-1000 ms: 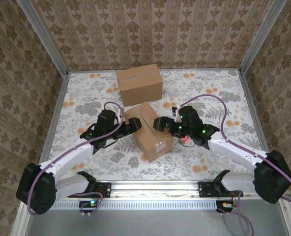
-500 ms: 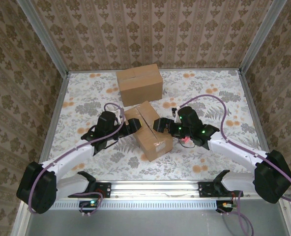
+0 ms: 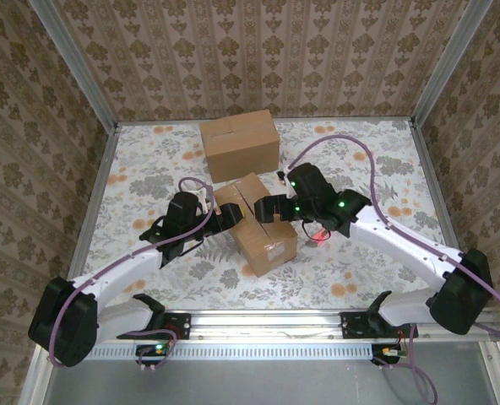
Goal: Unpack the express box
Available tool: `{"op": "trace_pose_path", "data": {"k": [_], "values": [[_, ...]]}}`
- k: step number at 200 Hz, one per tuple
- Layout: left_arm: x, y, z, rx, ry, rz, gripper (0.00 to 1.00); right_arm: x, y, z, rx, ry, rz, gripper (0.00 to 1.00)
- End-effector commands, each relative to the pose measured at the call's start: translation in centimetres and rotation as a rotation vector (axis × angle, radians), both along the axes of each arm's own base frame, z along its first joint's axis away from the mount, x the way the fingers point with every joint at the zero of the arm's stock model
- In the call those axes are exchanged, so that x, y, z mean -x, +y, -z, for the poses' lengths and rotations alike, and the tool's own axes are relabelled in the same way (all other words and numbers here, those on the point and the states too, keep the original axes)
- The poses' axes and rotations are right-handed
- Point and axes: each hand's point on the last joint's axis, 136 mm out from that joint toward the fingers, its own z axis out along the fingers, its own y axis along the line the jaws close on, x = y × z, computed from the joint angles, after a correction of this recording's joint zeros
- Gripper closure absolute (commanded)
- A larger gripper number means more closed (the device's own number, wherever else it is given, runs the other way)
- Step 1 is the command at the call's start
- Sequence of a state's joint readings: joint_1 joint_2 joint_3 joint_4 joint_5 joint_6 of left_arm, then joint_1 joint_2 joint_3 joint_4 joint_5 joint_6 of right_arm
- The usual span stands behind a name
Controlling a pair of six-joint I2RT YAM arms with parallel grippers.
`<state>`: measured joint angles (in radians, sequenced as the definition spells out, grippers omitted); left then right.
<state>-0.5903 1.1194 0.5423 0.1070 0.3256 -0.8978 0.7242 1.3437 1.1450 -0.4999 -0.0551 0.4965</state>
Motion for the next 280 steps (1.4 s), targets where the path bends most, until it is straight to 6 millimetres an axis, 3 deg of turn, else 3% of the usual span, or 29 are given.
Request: {"op": "trace_pose_path", "data": {"k": [1,40,177,209,280], "values": [[1.1,0.9,3.0,-0.061,0.093,-0.015,0.16,0.3,-1.1,1.7,0.267,-0.019,-0.089,0.00],[1.1,0.9,3.1,-0.064,0.093,-0.012,0.15,-1.2,-1.1,1.8,0.481,-0.084,-0.087,0.00],[0.8,0.1,4.3,-0.057,0.122,0.008,0.14,-3.1,-3.1,3.8,0.866,-0.175,0.037,0.13],[1.1,0.1,5.3,-0.067,0.143,0.017,0.14,-3.7,-3.5,3.4,0.941,-0.211,0.080,0.25],[2.2,0.2,9.0,-0.117,0.230,0.055,0.13,-5.3,-4.1,2.1,1.092,-0.299,0.140,0.37]]}}
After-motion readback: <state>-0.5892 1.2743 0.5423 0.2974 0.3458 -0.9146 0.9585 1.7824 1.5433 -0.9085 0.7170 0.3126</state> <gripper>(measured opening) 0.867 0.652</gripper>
